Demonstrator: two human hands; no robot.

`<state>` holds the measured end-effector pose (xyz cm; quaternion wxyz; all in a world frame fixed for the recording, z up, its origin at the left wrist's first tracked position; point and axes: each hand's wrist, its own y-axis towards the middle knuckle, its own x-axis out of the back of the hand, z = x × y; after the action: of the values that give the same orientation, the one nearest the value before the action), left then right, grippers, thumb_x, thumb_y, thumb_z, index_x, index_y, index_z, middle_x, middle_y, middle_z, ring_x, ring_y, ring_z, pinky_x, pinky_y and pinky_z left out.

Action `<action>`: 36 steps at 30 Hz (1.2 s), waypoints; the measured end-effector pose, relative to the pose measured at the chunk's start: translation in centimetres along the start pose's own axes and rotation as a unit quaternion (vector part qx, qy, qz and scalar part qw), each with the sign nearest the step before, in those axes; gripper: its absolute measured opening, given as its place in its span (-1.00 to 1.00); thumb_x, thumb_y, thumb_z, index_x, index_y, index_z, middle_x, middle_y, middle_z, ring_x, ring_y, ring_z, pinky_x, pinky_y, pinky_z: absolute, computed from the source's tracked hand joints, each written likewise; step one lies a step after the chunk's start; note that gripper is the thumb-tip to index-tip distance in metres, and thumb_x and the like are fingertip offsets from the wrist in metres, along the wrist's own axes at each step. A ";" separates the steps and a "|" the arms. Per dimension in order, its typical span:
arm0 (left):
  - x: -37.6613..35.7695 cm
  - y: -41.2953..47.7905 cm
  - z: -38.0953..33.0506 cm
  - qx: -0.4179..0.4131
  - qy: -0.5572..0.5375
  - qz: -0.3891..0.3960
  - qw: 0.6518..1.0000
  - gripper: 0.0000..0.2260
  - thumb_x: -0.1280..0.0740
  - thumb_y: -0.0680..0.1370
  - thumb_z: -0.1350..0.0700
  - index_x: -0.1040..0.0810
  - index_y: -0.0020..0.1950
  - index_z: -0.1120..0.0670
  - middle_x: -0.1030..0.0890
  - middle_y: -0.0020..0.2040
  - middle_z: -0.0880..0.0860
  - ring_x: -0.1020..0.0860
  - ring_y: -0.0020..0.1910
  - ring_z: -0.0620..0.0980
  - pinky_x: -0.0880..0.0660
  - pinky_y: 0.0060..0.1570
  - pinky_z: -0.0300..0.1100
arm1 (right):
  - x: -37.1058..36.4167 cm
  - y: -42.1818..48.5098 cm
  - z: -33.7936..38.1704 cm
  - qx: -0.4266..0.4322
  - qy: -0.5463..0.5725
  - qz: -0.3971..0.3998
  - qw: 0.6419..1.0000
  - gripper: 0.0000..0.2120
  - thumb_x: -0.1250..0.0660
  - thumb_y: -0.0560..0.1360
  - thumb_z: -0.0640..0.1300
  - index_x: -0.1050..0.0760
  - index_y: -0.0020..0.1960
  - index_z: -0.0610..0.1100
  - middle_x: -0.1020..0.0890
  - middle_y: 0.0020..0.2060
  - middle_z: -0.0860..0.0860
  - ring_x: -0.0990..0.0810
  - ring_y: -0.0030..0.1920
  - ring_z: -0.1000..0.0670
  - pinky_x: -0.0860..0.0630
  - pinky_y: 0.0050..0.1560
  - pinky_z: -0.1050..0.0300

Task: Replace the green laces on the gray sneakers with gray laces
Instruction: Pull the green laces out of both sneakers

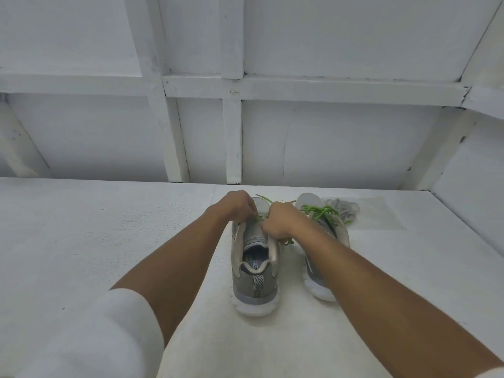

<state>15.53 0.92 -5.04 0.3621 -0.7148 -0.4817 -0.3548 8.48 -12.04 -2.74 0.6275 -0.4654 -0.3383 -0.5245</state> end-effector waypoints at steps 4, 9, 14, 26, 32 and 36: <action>0.1 0.1 -0.1 -0.014 0.026 -0.008 1.000 -0.88 -0.53 0.40 0.02 -0.67 -0.13 0.01 -0.63 -0.11 0.02 -0.54 -0.07 -0.03 -0.45 -0.14 -0.22 | -1.7 -0.9 0.3 -0.032 0.078 -0.053 0.995 -0.77 -0.19 0.53 -0.21 -0.50 0.11 -0.29 -0.57 0.13 -0.23 -0.56 0.05 -0.21 -0.40 -0.17 0.12; 0.2 0.1 -0.4 -0.015 0.039 -0.011 0.999 -0.88 -0.53 0.39 0.05 -0.64 -0.19 0.03 -0.63 -0.17 0.04 -0.59 -0.11 0.00 -0.48 -0.20 -0.22 | -2.9 -1.4 -0.3 -0.087 0.231 -0.101 0.964 -0.73 -0.12 0.57 -0.23 -0.49 0.19 -0.28 -0.56 0.16 -0.20 -0.51 0.16 -0.20 -0.32 -0.10 0.15; 0.3 -0.1 -0.6 -0.014 0.021 -0.011 1.000 -0.88 -0.51 0.40 0.03 -0.63 -0.19 0.04 -0.62 -0.22 0.02 -0.61 -0.16 0.01 -0.43 -0.34 -0.28 | -3.9 -1.3 -0.5 -0.125 0.360 -0.120 0.917 -0.80 -0.05 0.57 -0.28 -0.45 -0.05 -0.21 -0.49 -0.13 -0.11 -0.42 -0.22 -0.07 -0.29 -0.27 0.15; 0.1 0.1 2.8 0.120 -0.197 -0.093 0.968 -0.79 -0.34 0.48 0.16 -0.59 -0.02 0.29 -0.68 -0.14 0.18 -0.67 -0.12 0.15 -0.60 0.05 0.02 | -4.6 -1.1 -0.9 -0.165 0.446 -0.091 0.875 -0.67 -0.04 0.60 -0.28 -0.24 -0.33 -0.09 -0.33 -0.35 0.01 -0.30 -0.39 0.08 -0.27 -0.49 0.28; 0.1 0.0 -0.8 -0.058 -0.015 -0.037 0.998 -0.79 -0.40 0.49 0.01 -0.62 0.09 0.03 -0.52 0.10 0.01 -0.46 0.03 -0.03 -0.40 -0.03 -0.19 | -4.6 -1.5 -0.6 -0.147 0.424 -0.118 0.886 -0.75 -0.05 0.62 -0.22 -0.50 0.05 -0.25 -0.51 -0.03 -0.19 -0.45 -0.10 -0.09 -0.29 -0.38 0.21; -1.5 0.9 -1.8 -0.048 0.113 -0.002 0.992 -0.87 -0.48 0.42 -0.01 -0.58 -0.18 -0.01 -0.56 -0.01 0.03 -0.53 0.02 0.06 -0.53 0.00 -0.10 | -4.5 -1.4 -0.6 -0.161 0.410 -0.120 0.890 -0.78 -0.04 0.59 -0.29 -0.42 -0.14 -0.26 -0.44 -0.28 -0.04 -0.43 -0.15 -0.12 -0.28 -0.37 0.14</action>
<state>15.70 -1.54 -5.60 0.3794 -0.6856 -0.4213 -0.4566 6.12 -11.04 -6.71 0.5592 -0.2594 -0.0152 -0.7872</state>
